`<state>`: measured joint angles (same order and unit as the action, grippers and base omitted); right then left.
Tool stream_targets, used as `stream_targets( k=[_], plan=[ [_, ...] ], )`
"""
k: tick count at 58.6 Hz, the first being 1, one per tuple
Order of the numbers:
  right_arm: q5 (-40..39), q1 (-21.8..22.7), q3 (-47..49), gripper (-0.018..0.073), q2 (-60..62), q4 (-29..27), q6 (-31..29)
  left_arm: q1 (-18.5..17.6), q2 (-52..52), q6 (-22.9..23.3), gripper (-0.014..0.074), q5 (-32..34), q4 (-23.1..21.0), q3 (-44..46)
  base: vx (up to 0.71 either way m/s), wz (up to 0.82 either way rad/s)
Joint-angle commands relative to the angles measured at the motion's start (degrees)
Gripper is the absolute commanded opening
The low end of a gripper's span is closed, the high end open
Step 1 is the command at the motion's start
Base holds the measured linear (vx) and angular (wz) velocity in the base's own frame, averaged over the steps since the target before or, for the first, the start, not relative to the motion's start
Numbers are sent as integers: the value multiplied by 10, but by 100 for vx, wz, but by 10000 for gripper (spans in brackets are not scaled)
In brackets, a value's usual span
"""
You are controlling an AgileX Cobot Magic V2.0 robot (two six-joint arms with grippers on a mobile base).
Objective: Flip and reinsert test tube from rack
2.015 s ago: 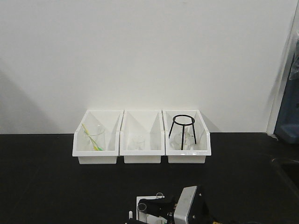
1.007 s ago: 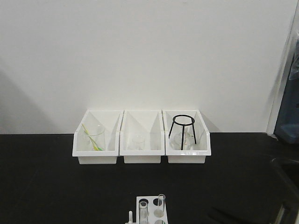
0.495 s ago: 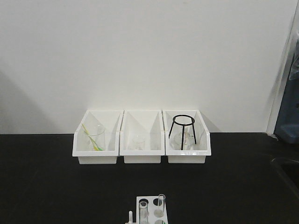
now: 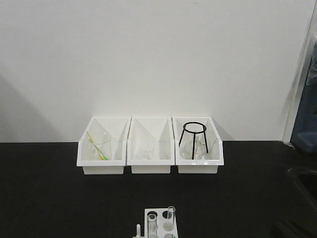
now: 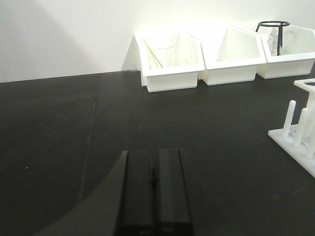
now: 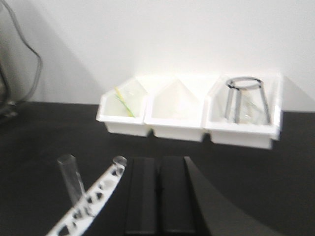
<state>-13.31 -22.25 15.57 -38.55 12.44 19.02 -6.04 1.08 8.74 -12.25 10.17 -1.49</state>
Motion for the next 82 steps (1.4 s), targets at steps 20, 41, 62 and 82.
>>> stream_targets(
  k=[20, 41, 62, 82],
  plan=[
    [76, 152, -167, -10, 247, -116, -138, 0, 4, 5, -6, 44, -3, 2, 0, 0],
    [162, 193, -174, -10, 399, -38, -137, 0, 4, 5, -6, 44, -3, 2, 0, 0],
    [162, 193, -174, -10, 399, -38, -137, 0, 4, 5, -6, 44, -3, 2, 0, 0],
    [162, 193, -174, -10, 399, -38, -137, 0, 4, 5, -6, 44, -3, 2, 0, 0]
  ],
)
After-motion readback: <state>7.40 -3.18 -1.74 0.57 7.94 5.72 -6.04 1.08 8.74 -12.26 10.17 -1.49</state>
